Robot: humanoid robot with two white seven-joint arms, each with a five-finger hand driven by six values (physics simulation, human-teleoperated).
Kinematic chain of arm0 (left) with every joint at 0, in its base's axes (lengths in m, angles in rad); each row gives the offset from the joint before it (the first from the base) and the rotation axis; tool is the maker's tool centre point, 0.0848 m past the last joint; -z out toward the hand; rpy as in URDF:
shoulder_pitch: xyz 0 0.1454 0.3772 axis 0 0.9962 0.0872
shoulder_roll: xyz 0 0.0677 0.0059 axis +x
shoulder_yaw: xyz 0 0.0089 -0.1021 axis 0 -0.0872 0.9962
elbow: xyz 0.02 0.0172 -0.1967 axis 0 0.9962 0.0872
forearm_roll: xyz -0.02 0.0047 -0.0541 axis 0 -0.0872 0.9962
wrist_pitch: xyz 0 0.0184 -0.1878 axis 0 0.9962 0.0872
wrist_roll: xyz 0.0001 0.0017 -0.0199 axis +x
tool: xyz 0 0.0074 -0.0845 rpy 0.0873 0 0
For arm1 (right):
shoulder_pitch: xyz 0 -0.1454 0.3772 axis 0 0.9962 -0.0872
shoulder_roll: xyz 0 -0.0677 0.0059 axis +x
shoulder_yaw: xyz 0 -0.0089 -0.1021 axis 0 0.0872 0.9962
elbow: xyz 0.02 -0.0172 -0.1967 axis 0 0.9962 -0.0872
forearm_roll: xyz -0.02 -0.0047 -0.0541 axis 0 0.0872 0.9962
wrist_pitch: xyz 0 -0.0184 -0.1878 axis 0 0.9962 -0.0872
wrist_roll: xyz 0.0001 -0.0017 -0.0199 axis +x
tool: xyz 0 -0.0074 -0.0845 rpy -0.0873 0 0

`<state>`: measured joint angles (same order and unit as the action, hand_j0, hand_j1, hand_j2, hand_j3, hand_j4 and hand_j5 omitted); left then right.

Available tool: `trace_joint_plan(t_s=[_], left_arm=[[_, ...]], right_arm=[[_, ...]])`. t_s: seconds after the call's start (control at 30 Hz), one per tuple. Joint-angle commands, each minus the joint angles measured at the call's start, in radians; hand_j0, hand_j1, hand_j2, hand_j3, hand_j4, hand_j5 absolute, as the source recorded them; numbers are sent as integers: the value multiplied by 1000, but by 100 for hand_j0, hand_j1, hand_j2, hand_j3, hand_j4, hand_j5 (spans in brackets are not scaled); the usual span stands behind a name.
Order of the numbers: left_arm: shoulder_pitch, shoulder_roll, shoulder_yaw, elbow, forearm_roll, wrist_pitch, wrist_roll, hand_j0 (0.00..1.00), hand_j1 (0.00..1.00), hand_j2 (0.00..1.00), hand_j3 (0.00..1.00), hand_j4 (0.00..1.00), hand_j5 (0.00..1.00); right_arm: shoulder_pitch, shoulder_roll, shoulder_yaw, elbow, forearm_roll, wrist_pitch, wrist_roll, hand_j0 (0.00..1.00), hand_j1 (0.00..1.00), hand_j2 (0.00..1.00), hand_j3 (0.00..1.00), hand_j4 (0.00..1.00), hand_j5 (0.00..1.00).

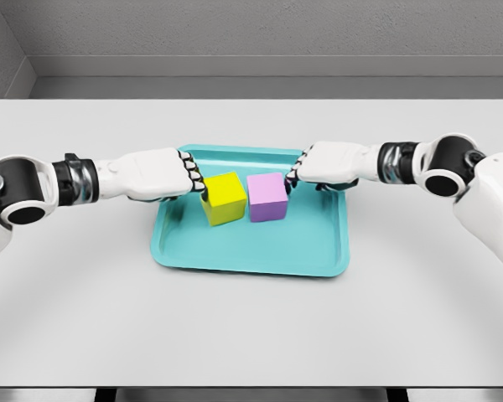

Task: Push two cubes

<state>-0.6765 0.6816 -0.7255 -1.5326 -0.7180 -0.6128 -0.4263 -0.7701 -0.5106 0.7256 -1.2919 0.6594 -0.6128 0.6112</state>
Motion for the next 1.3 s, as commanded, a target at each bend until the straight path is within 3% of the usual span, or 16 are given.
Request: trace_joint_plan(t_s=[0.0,0.17,0.37,1.0,1.1,1.27], left_arm=[[0,-2,1,-1,5,2,0,67,67,67,67,67,67],[5,-8,3,6,5,2,0,68,68,68,68,68,68],[6,3,8,69,8,2,1,69,69,69,69,69,69],[-5,62,48,75,61,2,1,70,70,70,70,70,70],[-2,114,80,72,103,2,1,72,72,72,72,72,72],[0,141,90,75,129,2,3,83,83,83,83,83,83]], right_arm=[[0,10,0,8,0,2,0,64,64,64,64,64,64],[0,17,0,10,2,2,0,64,64,64,64,64,64],[-3,18,0,25,2,2,0,64,64,64,64,64,64],[-29,40,0,65,17,2,0,64,64,64,64,64,64],[-38,9,-2,39,9,2,0,64,64,64,64,64,64],[-32,-86,-15,-78,-18,2,0,64,64,64,64,64,64]])
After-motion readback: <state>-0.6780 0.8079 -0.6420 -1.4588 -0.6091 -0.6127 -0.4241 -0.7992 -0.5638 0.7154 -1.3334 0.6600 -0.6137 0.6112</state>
